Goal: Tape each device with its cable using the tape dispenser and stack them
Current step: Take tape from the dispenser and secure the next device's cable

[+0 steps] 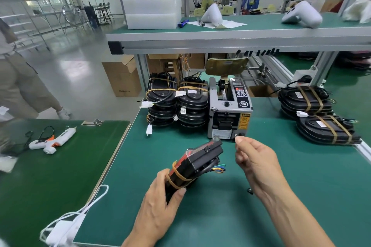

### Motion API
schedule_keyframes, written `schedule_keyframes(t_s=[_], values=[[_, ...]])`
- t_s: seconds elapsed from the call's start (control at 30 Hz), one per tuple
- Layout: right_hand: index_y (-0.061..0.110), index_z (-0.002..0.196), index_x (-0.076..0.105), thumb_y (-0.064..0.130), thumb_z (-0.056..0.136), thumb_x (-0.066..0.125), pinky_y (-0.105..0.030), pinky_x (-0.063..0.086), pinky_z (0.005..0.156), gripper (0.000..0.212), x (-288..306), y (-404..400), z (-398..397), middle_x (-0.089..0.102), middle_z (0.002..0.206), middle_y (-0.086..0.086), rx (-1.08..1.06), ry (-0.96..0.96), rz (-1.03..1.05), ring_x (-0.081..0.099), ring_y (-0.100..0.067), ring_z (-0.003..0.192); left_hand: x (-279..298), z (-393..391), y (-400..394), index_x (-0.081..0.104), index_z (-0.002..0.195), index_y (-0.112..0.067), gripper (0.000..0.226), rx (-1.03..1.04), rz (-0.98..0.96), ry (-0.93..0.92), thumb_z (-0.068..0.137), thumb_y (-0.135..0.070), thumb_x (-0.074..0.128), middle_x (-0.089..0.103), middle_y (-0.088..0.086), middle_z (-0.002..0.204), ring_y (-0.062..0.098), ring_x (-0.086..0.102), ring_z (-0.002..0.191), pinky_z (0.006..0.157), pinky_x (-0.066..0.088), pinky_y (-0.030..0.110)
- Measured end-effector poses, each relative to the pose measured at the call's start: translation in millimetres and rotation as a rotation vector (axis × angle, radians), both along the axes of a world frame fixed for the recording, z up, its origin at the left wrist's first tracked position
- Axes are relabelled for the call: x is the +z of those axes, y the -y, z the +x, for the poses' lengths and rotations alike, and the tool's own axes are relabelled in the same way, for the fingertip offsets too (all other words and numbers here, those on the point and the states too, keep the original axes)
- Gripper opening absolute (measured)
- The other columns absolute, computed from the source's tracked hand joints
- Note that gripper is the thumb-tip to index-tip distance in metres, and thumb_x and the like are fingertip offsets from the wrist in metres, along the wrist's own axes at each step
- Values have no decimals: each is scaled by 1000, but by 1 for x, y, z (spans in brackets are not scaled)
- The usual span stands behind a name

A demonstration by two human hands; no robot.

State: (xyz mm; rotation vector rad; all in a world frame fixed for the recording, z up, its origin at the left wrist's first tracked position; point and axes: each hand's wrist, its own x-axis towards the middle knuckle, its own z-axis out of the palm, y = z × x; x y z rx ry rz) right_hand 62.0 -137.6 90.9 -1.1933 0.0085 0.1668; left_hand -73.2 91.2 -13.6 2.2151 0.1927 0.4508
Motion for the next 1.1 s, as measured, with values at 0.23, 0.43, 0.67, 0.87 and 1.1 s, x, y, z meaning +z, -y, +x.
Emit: schedule_keyframes(t_s=[0.23,0.43,0.67,0.87,1.1], values=[[18,72,74,14,93,72,-29,42,72,21,30,5,-33,53,67,-4,67,157,-72,44,-15,64,2,1,1,45,129,-53,52,4,4,12,91,-88,43,66,-23,116,0,61,107,88,44,10],[25,74,77,18,89,76,-30,44,75,16,33,-5,-34,63,69,7,63,146,-191,53,-8,68,0,1,0,48,123,-44,59,11,-17,20,89,-91,39,69,-13,96,9,64,90,79,47,23],[25,76,78,15,92,76,-12,46,66,18,30,-10,-34,65,68,9,96,225,-278,55,-5,65,-2,2,-1,46,123,-49,49,11,4,35,92,-87,42,69,-12,93,7,63,87,79,45,17],[19,74,73,21,91,76,-15,43,65,17,28,-12,-29,63,69,6,103,237,-355,50,-9,66,-4,3,-1,40,121,-60,42,13,11,47,91,-90,41,68,-15,93,6,64,86,78,44,12],[20,71,72,16,92,75,-10,42,60,22,29,-23,-23,64,68,7,187,207,-388,52,-6,65,-3,2,-1,42,121,-51,48,13,5,34,92,-89,40,69,-13,94,9,64,86,77,46,17]])
